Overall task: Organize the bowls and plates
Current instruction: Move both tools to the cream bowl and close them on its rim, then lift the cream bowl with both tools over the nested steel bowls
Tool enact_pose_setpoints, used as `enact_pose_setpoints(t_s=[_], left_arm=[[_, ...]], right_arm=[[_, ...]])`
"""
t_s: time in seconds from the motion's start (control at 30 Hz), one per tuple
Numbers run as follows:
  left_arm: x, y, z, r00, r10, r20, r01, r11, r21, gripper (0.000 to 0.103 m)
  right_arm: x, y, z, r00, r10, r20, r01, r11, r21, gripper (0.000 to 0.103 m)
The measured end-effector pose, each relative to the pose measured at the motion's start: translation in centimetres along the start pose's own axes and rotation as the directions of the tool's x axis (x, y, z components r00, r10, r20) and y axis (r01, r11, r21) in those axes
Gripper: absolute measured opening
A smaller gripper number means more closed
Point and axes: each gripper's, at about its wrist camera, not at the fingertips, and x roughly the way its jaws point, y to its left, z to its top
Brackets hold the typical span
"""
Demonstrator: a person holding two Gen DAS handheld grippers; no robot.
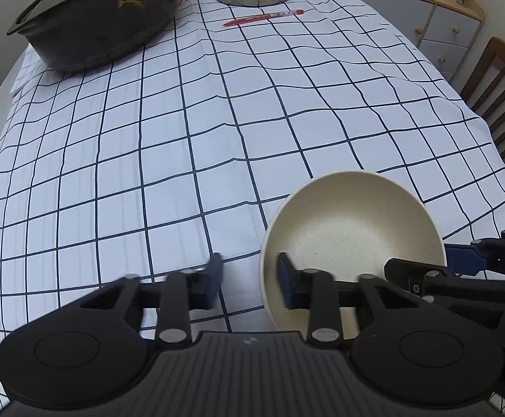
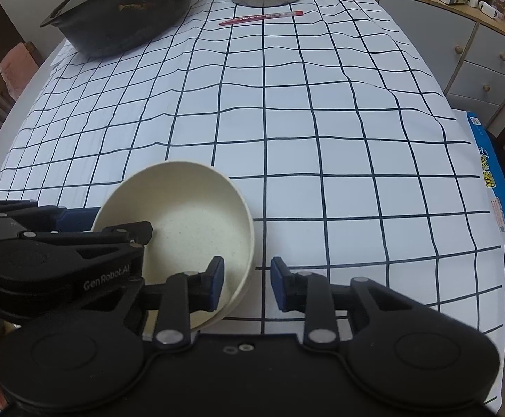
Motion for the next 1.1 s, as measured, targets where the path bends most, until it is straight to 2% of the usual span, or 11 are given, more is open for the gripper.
enact_pose_setpoints(t_s=[0.1,0.17,0.33,0.67,0.87,1.1], left_arm=[[-0.1,-0.1,-0.1,1.000,-0.001,-0.005,0.001,1.000,-0.007,0.020],[-0.2,-0.2,-0.2,1.000,-0.015,-0.008,0.014,1.000,-0.004,0.010],[-0.7,-0.4,-0.6,0.999,-0.023,-0.022,0.023,1.000,-0.001,0.008],[-3.7,-0.5,-3.3,0.998,-0.059,-0.037,0.060,0.998,0.018,0.007],[-6.7,-0.5,-5.6,0.995,-0.091,-0.040,0.093,0.995,0.031,0.007],[-12.0,-0.5,-9.6,0.991,-0.130,-0.025,0.131,0.988,0.080,0.007]], right_arm=[[0.1,0.0,0.0,1.000,0.006,-0.002,-0.006,1.000,0.002,0.017],[0.0,0.1,0.0,1.000,0.005,0.003,-0.005,1.000,0.003,0.015],[-0.3,0.4,-0.4,1.000,-0.010,0.013,0.010,1.000,-0.002,0.007],[-1.7,1.1,-2.4,1.000,-0.005,-0.017,0.005,1.000,0.027,0.004],[-4.4,2.6,-4.7,0.999,-0.029,-0.017,0.029,0.999,0.021,0.004],[-9.1,4.3,-8.1,0.999,-0.041,0.000,0.041,0.998,0.038,0.004]])
